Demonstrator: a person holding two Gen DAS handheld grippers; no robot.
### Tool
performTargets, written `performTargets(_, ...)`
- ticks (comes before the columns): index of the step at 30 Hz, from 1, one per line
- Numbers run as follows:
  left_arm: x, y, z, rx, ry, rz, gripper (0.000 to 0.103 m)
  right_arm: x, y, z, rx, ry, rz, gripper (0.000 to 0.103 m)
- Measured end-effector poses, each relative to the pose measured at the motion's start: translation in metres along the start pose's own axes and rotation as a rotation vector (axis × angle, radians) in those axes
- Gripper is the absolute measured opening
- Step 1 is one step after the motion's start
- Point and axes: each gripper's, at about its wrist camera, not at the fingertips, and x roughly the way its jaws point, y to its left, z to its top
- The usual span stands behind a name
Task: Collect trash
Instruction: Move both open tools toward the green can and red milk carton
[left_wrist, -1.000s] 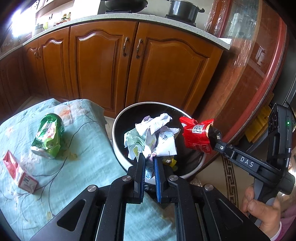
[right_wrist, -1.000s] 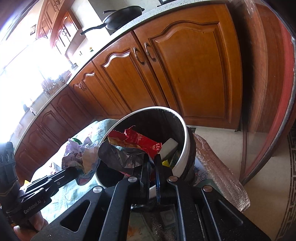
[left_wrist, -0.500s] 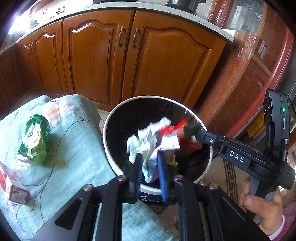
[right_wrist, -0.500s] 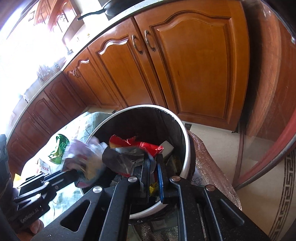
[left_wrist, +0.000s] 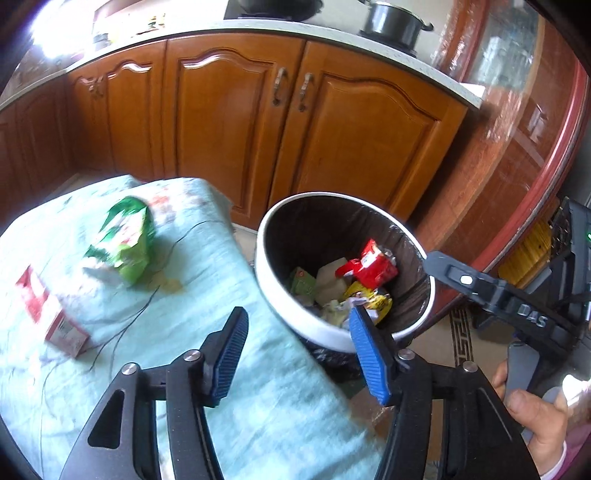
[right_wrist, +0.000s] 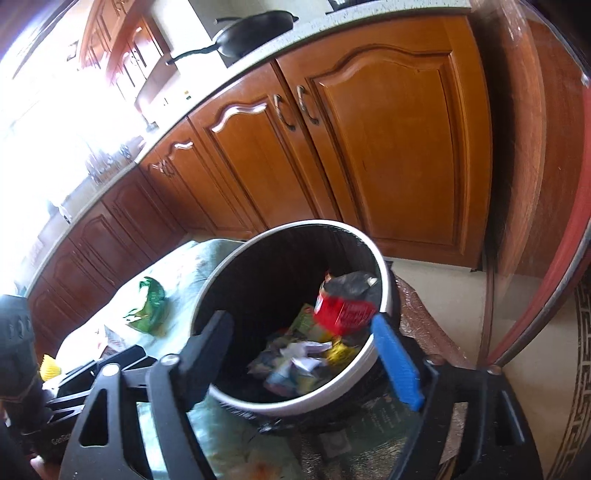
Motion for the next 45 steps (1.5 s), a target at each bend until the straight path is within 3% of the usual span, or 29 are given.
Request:
performTargets(5,-0.026,0.016,-0.018,-0.031,-0.024,0.035,0.063,-0.012,0.016,-0.012,0.007,-0.020,0.047,0.093)
performTargets(23,-0.090,0.102,-0.072,-0.258,-0.030,0.126,0.065,-0.009,0.090,-0.062,-0.054,0.038,0.164,0.093)
performTargets(37,-0.087,0.139,-0.055,-0.323,-0.021,0.209,0.078,0.018,0.143,-0.057,-0.113,0.059,0.255,0.093)
performTargets(45,-0.067,0.149,-0.037,-0.363,-0.026,0.242,0.079,0.071,0.157,-0.032,-0.018,0.128,0.367,0.095)
